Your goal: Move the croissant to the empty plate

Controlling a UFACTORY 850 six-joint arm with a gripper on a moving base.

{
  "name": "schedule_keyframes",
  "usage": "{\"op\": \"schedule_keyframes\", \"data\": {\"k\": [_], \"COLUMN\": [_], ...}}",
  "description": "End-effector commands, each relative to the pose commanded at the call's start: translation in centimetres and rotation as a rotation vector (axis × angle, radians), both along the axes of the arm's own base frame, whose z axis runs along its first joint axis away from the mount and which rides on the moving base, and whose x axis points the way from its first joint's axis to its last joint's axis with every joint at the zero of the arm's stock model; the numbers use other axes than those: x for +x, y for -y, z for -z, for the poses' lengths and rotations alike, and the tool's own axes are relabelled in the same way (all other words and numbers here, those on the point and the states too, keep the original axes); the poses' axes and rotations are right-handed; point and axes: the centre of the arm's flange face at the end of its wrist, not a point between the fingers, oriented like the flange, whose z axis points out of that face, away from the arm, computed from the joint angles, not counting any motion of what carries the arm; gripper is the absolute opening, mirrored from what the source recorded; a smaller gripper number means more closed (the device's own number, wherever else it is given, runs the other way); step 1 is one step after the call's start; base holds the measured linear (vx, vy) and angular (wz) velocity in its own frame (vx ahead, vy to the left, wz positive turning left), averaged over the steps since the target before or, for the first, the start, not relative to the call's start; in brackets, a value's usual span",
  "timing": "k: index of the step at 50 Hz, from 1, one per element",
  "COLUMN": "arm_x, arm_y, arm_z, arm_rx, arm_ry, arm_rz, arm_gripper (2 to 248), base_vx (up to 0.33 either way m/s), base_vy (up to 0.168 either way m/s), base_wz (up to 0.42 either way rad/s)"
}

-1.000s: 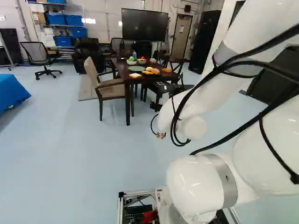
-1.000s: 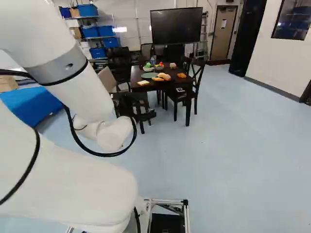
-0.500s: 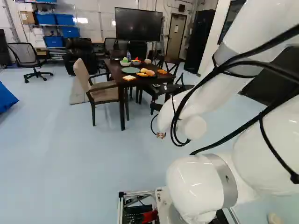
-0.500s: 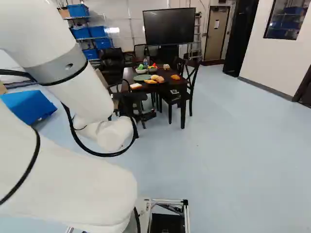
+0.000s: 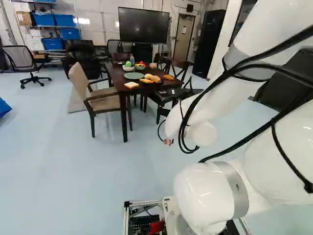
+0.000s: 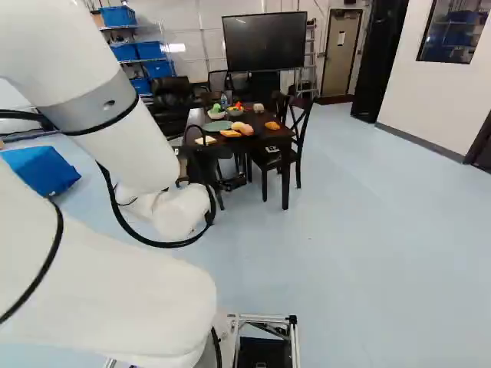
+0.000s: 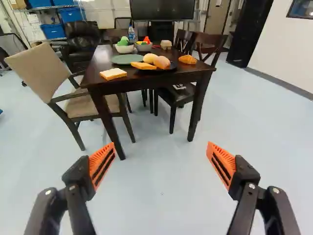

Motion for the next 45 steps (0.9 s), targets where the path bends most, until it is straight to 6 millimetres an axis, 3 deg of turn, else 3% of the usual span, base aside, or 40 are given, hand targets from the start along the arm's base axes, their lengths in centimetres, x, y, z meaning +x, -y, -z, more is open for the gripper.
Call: {"op": "schedule_keyframes", "data": {"k": [45], "arm_x": [0.00], "arm_y": [0.00], "arm_z": [0.00], "arm_rx": [0.000], "arm_ry": [0.000], "arm_rz": [0.000], "arm_gripper": [247], "base_vx": [0.182], "base_vy": [-0.084], "base_wz": [-0.003]}}
